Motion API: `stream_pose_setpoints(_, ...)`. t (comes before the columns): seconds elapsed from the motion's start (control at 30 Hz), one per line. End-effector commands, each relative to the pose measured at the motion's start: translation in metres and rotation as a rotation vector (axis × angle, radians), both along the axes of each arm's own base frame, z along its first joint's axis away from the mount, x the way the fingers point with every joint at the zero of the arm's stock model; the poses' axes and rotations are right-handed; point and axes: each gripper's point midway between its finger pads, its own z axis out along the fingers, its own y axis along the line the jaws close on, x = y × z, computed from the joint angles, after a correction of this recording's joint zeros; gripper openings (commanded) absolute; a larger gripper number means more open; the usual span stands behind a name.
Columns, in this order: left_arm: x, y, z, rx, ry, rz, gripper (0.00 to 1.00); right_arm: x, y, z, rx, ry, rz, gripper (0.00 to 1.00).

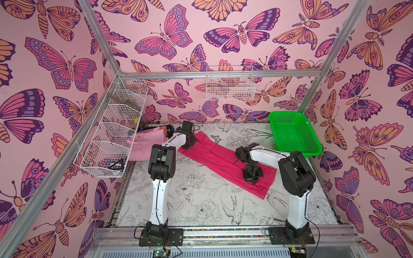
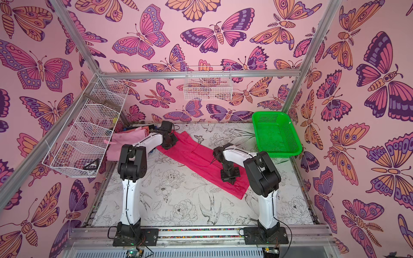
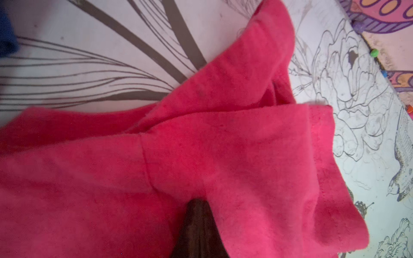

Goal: Fold and stack t-shirts
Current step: Adjust the T-shirt at the center of the board.

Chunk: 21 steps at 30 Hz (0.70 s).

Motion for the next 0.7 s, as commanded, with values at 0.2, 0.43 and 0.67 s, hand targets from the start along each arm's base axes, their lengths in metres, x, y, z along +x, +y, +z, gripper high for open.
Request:
stream_pose_setpoints(0.2, -0.031, -0.011, -0.054, 0.011, 0.175, -0.041, 0.00, -0.016, -0.010, 0.007, -0.036, 0.033, -0.018, 0.00)
stream_pose_setpoints(0.43, -0.031, -0.014, -0.054, 0.012, 0.174, -0.045, 0.00, -0.017, -0.013, 0.010, -0.047, 0.027, -0.014, 0.00)
stream_pose_setpoints(0.67, -0.031, -0.011, -0.054, 0.018, 0.176, -0.044, 0.00, -0.017, -0.015, 0.011, -0.060, 0.028, -0.014, 0.00)
